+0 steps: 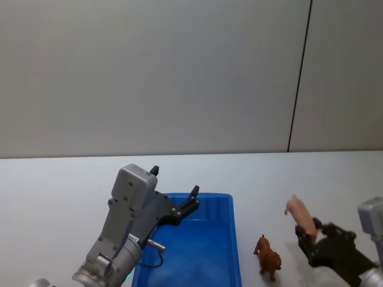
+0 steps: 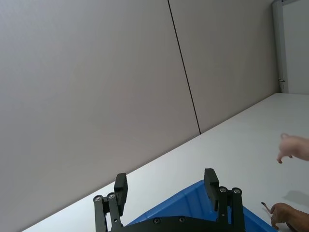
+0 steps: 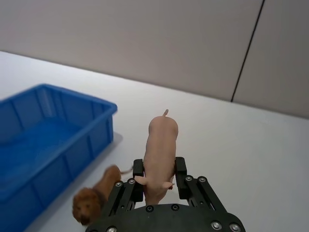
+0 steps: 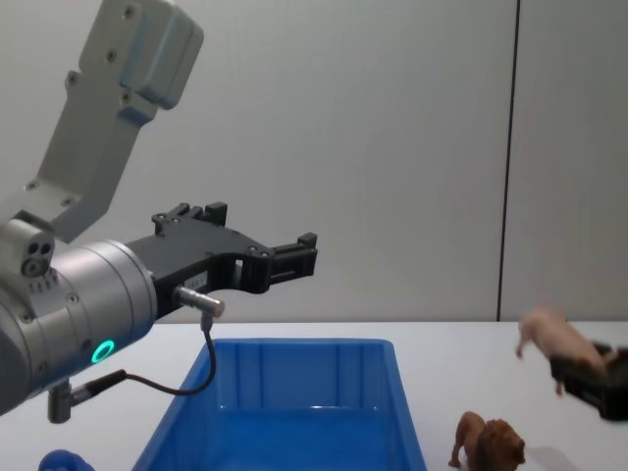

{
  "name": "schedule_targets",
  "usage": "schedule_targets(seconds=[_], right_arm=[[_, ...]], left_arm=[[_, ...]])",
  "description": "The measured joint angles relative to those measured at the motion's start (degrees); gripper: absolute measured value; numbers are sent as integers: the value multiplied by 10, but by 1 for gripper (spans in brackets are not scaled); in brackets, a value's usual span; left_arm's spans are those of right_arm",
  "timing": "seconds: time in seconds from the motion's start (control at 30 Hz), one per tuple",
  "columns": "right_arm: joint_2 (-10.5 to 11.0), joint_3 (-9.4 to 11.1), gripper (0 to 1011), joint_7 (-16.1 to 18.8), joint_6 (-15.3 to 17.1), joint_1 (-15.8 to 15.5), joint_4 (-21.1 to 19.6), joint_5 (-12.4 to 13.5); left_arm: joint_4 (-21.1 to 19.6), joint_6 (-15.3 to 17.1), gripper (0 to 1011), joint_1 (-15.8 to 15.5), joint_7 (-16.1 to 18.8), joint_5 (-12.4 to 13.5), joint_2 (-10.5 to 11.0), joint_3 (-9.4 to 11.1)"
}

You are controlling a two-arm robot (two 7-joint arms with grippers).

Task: Pick up the two dolls from the table and place them into the box.

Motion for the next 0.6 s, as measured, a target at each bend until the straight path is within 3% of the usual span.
schedule_targets(seconds=[0.3, 0.6], right_arm=[[-9, -2, 369, 46, 9, 29, -18, -3], [-34, -19, 369, 108, 52, 74, -9, -14]], left_arm=[[0, 0, 1001, 0, 0, 0, 0, 0], [0, 0, 1001, 0, 0, 0, 0, 0]])
